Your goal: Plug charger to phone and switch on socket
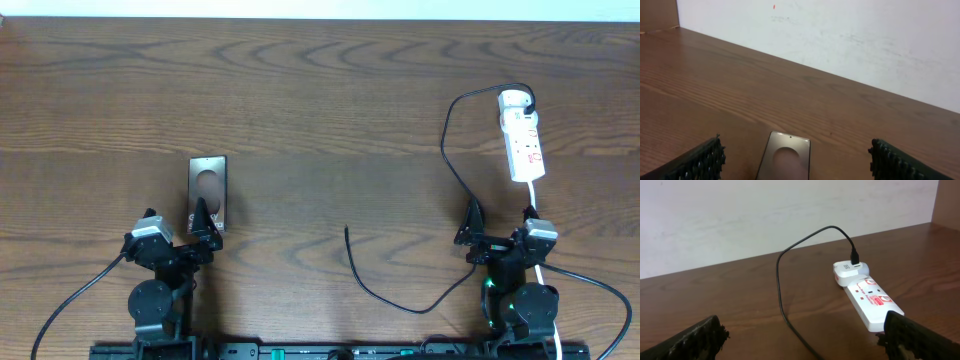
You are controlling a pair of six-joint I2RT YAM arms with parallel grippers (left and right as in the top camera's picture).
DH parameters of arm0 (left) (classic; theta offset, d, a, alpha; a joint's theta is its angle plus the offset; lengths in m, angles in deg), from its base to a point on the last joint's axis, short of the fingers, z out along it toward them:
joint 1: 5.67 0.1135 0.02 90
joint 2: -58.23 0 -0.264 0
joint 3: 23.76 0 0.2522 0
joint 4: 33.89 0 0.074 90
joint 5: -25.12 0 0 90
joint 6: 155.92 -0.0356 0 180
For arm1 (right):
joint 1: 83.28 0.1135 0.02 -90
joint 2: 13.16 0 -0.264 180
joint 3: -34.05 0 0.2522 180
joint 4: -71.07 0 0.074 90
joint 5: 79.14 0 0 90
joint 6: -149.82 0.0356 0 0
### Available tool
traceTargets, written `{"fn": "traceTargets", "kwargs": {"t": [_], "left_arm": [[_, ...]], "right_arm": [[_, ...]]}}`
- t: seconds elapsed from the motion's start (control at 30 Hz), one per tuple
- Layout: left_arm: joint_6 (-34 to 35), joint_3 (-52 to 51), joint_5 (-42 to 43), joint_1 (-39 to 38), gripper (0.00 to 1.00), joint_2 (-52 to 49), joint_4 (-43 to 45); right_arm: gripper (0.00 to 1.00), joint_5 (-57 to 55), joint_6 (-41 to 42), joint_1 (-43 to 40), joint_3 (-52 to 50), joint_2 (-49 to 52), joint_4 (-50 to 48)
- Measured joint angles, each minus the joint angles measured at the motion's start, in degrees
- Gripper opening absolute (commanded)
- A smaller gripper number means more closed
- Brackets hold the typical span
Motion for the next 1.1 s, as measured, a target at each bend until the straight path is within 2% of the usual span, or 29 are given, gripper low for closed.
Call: {"fn": "traceTargets", "kwargs": {"t": [0.87, 1.1], "left_arm": [[0.1, 0.2, 0.9, 0.0, 0.91, 0.0, 0.0], [0.1, 5.7, 2.8, 0.0, 0.91, -3.3, -4.4]], "right_arm": [[0.99, 0.0, 0.0, 0.0, 0.0, 0.0, 0.0], [0.99, 0.0, 0.0, 0.0, 0.0, 0.0, 0.0]]}}
